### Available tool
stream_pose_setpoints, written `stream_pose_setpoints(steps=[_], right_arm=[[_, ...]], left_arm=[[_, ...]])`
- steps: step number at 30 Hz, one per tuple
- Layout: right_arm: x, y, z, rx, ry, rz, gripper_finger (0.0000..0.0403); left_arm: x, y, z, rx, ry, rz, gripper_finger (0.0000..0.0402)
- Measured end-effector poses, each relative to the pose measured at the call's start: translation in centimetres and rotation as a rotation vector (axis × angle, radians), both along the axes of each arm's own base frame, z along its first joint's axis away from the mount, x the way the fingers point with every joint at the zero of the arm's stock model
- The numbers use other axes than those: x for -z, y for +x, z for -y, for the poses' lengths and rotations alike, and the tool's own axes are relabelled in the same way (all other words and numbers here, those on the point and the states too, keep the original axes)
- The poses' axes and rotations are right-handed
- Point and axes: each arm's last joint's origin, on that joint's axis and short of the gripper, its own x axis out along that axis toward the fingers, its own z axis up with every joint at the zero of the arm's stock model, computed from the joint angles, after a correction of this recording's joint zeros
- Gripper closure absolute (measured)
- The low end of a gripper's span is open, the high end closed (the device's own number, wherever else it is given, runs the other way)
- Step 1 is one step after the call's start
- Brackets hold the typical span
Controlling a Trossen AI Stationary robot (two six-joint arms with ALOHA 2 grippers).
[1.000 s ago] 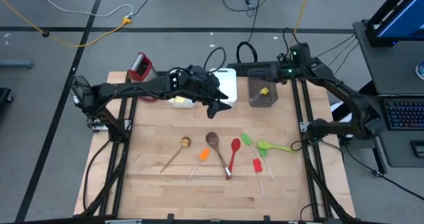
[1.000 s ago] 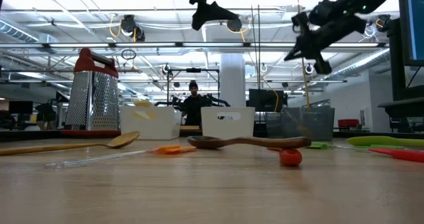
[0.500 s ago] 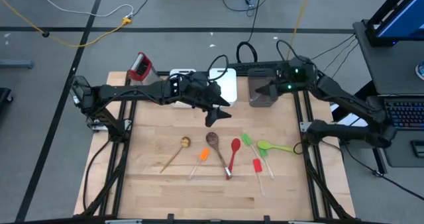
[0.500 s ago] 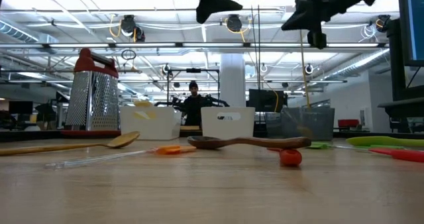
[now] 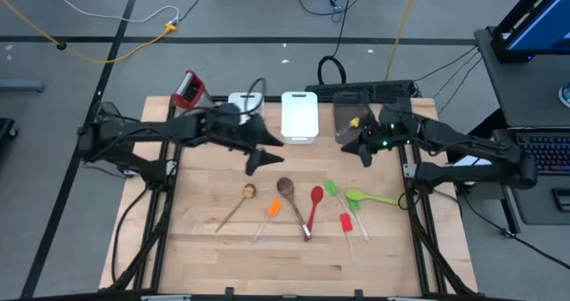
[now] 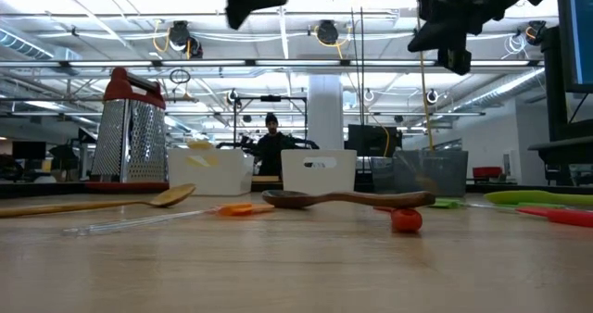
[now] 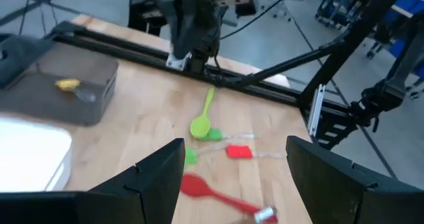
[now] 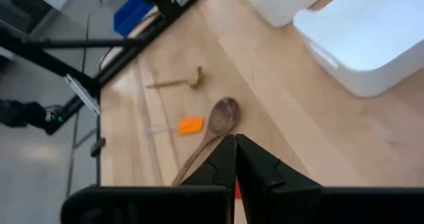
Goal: Pick & Place Kitchen Items
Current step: Put the top green spatula into the black bin
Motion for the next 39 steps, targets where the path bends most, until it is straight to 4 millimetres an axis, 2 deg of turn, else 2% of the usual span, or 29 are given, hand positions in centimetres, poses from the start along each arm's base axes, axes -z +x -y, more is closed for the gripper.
stream_pose_setpoints(steps=[12,19,24,30,39], right_arm=[[1.4,2.0,-4.2,-0.102,-0.103,-0.091,0.0402],[3.1,3.6,-6.4,-0.113,-0.021,-0.193,0.0402],[4.7,4.7,-8.3,-0.170,0.081,-0.292,0.0403],[7.0,5.4,-10.3,-0.191,0.229,-0.455,0.0403],[9.2,5.3,-10.4,-0.074,0.302,-0.672,0.0403]], left_arm=[[2.1,-9.7,2.0,-0.014,-0.015,0.118,0.0133],[3.5,-13.9,2.4,-0.023,-0.042,0.193,0.0133],[4.9,-15.5,2.6,-0.025,-0.057,0.213,0.0133],[6.1,-16.4,2.7,-0.029,-0.075,0.205,0.0133],[6.7,-16.5,2.7,-0.034,-0.087,0.144,0.0133]])
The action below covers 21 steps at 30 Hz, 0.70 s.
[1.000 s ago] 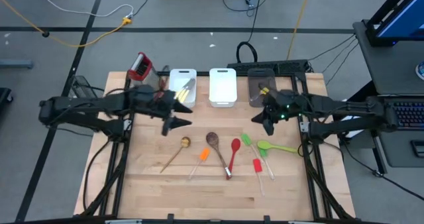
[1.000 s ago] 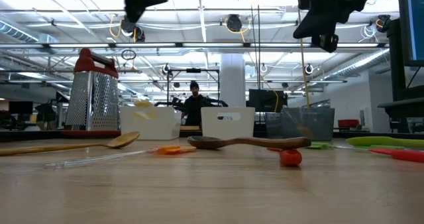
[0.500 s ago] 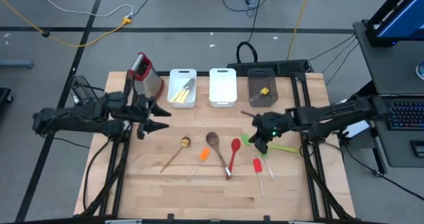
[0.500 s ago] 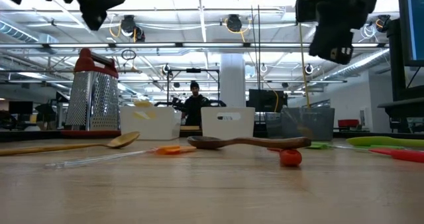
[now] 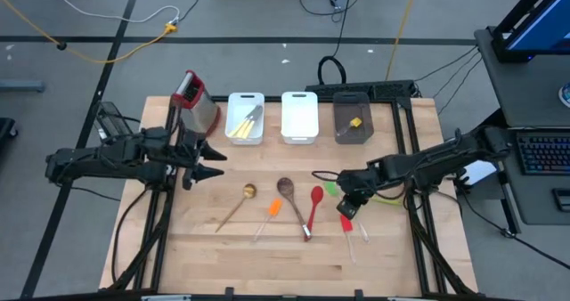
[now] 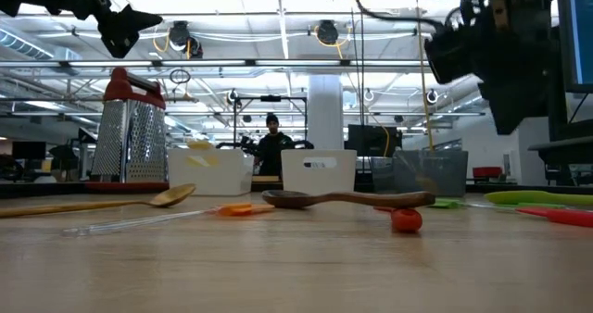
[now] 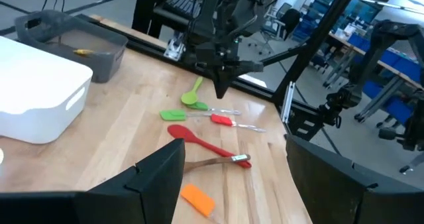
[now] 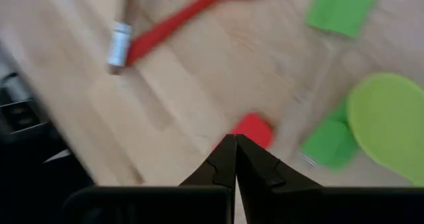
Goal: Pick & Place Kitchen Items
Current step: Put the top green spatula into the black bin
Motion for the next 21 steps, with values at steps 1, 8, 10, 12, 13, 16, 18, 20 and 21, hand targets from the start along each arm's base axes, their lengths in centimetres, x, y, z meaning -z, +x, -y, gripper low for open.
stream_pose_setpoints(steps=[1,8,10,12,13,16,18,20,21], right_arm=[[0.2,-0.1,0.0,0.017,-0.011,-0.027,0.0403],[0.8,1.0,-0.1,0.029,-0.049,-0.096,0.0403],[0.7,1.4,-0.1,0.023,-0.077,-0.108,0.0403],[0.8,1.5,0.0,0.021,-0.098,-0.122,0.0403],[0.9,1.6,0.1,0.023,-0.100,-0.124,0.0403],[0.8,1.7,0.6,-0.019,-0.118,-0.102,0.0403],[0.8,1.7,0.8,-0.079,-0.142,-0.083,0.0403],[0.6,1.7,1.1,-0.111,-0.155,-0.062,0.0402],[0.6,1.8,1.2,-0.110,-0.153,-0.053,0.0401]], left_arm=[[0.0,0.0,0.0,0.000,0.001,0.000,0.0133],[0.0,0.0,0.0,0.000,0.000,-0.001,0.0133],[0.0,0.0,0.0,-0.002,-0.009,-0.004,0.0133],[0.0,0.0,0.0,-0.007,-0.037,-0.008,0.0133],[0.0,0.0,0.0,-0.009,-0.049,-0.010,0.0133],[0.0,0.0,0.0,-0.007,-0.040,-0.009,0.0133],[0.0,0.0,0.0,-0.004,-0.025,-0.008,0.0133],[0.0,0.0,0.0,-0.004,-0.022,-0.007,0.0133],[0.0,0.0,0.0,-0.004,-0.023,-0.007,0.0133]])
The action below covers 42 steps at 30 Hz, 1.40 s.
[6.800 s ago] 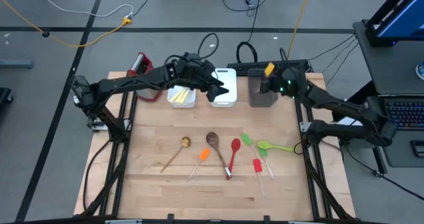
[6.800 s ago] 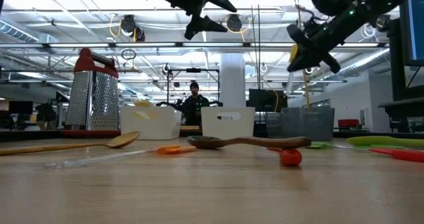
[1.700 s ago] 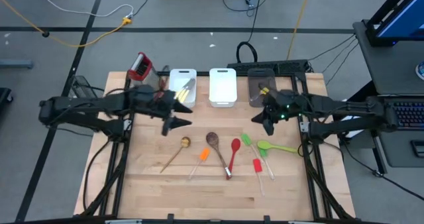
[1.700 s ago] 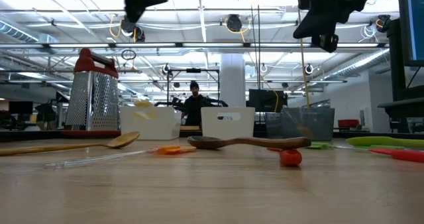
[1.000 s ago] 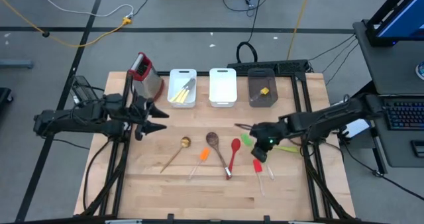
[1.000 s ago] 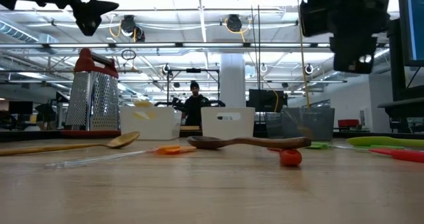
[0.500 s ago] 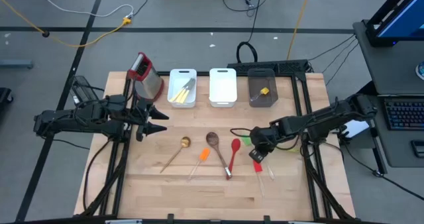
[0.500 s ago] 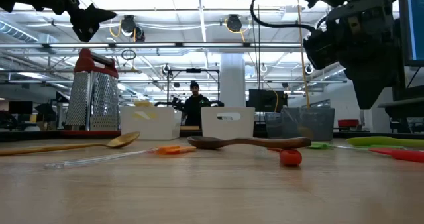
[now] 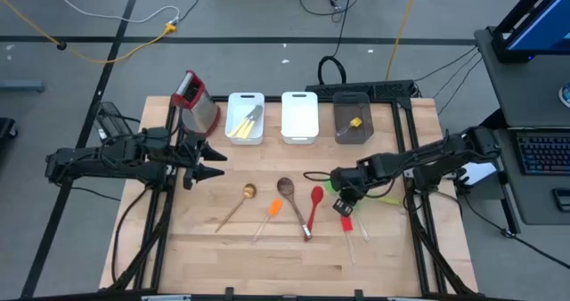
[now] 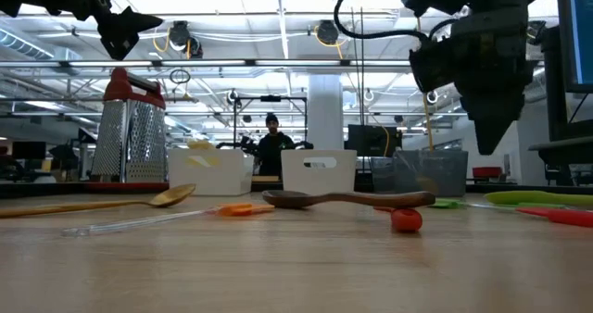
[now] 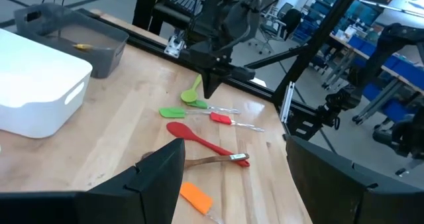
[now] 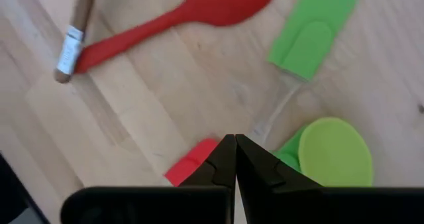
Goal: Pick & Place Kitchen Items
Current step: Put the top green spatula into the black bin
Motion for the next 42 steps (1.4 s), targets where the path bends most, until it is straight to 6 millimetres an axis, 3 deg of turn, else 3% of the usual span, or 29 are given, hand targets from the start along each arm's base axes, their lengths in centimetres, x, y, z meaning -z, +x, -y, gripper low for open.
stream_pose_setpoints(steps=[22,35,42], right_arm=[[-0.1,0.2,1.4,0.079,0.012,0.002,0.0390],[-0.1,0.2,1.4,0.121,0.047,-0.017,0.0243],[0.0,0.2,1.3,0.118,0.045,-0.016,0.0192]], left_arm=[[0.2,0.0,0.0,0.003,0.006,-0.025,0.0133],[0.2,0.0,0.0,0.007,0.020,-0.023,0.0133],[0.3,-0.1,0.0,0.011,0.043,-0.020,0.0133]])
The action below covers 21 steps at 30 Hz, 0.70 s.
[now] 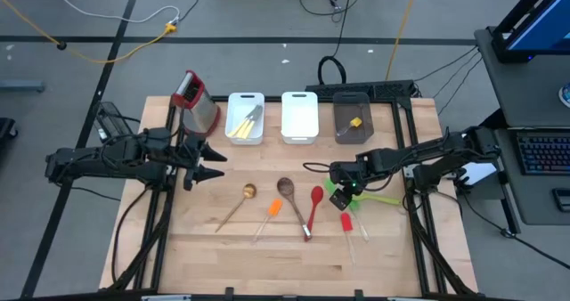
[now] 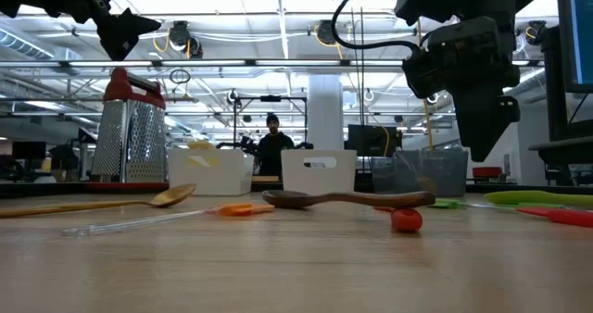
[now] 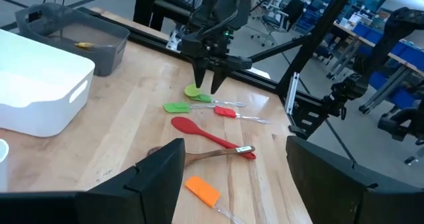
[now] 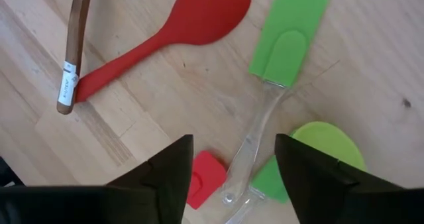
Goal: Pick & Place Kitchen Items
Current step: Put the top green spatula into the black bin
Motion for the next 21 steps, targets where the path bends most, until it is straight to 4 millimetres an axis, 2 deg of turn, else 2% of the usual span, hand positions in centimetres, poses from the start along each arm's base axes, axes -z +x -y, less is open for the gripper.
stream_pose_setpoints(steps=[9,15,21], right_arm=[[0.5,0.3,0.1,-0.074,-0.054,0.008,0.0186],[2.1,1.2,0.0,-0.141,-0.073,-0.016,0.0189],[3.2,1.7,0.6,-0.135,-0.101,-0.039,0.0190]], left_arm=[[0.0,0.0,0.0,-0.001,0.003,0.000,0.0133],[0.0,0.0,0.0,-0.001,0.002,0.000,0.0133],[0.0,0.0,0.0,-0.003,-0.003,0.000,0.0133]])
